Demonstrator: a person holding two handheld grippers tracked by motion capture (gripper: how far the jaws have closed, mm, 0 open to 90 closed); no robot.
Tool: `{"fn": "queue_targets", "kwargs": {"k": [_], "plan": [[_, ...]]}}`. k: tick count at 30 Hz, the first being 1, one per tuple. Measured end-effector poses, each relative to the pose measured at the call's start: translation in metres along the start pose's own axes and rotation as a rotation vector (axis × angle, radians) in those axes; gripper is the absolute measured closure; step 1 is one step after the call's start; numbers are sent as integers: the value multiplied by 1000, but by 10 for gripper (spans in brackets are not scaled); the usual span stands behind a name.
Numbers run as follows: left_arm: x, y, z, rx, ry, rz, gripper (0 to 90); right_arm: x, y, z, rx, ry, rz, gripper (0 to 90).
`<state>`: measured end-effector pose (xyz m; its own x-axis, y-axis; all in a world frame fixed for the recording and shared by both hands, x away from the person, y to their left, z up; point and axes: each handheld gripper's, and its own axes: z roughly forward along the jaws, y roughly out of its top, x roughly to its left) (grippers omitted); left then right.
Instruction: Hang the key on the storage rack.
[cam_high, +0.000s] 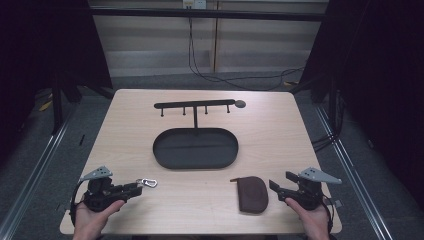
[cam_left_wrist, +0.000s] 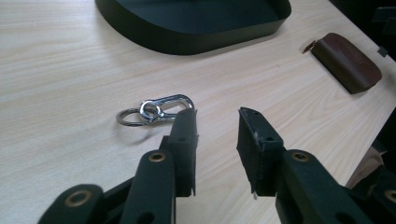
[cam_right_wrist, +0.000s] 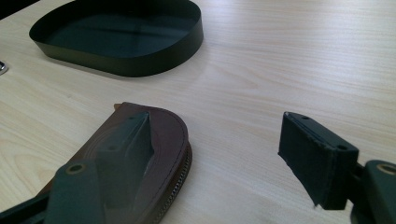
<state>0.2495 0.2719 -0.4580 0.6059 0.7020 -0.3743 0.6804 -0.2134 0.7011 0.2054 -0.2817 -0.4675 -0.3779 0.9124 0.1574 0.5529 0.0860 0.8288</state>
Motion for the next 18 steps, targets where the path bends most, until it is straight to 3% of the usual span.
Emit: {"fn": "queue_targets", "kwargs": {"k": [1,6,12,18], "plan": [[0,2,-1,4,-6,3,722,0,0,0,3,1,1,256],[3,12,-6,23,30,2,737,-1,0,1,5,0,1,256],[7,20,-1,100,53,13,701,-1,0,2,11,5,3,256],[7,33,3,172,82,55,673,-1,0,2,14,7,4,256]]}}
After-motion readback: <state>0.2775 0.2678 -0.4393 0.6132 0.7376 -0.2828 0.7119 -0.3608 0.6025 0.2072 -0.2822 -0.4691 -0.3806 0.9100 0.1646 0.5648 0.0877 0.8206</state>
